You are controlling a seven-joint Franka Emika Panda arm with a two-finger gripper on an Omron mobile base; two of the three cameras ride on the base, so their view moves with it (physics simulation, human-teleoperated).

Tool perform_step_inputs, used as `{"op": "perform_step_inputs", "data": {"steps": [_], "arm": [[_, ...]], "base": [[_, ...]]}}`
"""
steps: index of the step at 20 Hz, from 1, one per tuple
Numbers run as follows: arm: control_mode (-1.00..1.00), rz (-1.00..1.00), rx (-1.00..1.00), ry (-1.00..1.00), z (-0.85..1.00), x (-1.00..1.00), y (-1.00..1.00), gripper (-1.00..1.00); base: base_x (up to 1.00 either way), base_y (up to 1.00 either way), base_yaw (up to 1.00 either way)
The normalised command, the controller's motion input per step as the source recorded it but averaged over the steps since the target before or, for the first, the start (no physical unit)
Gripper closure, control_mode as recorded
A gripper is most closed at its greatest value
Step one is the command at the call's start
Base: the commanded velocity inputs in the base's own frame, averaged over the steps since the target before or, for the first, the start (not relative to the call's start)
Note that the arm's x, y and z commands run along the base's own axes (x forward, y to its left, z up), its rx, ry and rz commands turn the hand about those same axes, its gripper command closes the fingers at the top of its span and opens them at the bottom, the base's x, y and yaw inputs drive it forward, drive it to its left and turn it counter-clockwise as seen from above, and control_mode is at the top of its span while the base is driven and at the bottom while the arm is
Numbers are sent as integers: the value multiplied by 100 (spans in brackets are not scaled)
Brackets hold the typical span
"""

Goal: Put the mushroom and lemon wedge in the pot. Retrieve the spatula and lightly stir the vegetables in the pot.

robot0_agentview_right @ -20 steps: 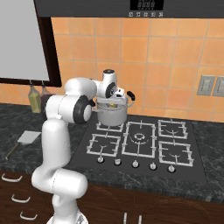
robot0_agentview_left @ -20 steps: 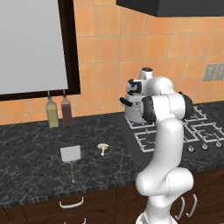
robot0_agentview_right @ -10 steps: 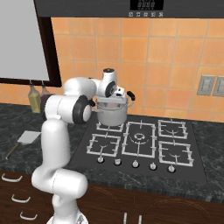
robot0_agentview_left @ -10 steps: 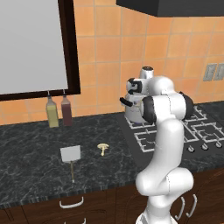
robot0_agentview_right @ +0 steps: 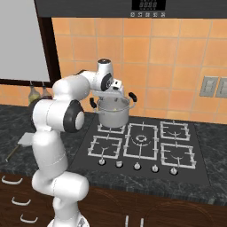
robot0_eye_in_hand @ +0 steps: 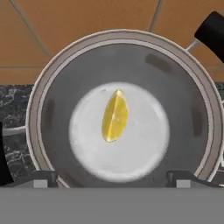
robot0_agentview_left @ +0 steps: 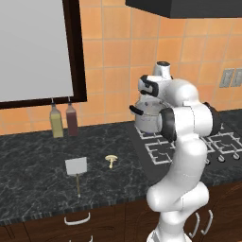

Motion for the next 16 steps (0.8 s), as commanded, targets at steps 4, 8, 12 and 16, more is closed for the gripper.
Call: {"op": "perform_step_inputs", "data": {"steps": [4,8,12,16], "arm": [[-100,0,0,0,55,-100,38,-100],[-100,0,0,2,39,-100,41,-100],[-100,-1,1,0,8,-100,45,-100],[-100,-2,1,0,0,-100,59,-100]], "base": [[0,0,0],[0,0,0],[0,0,0],[0,0,0]]}}
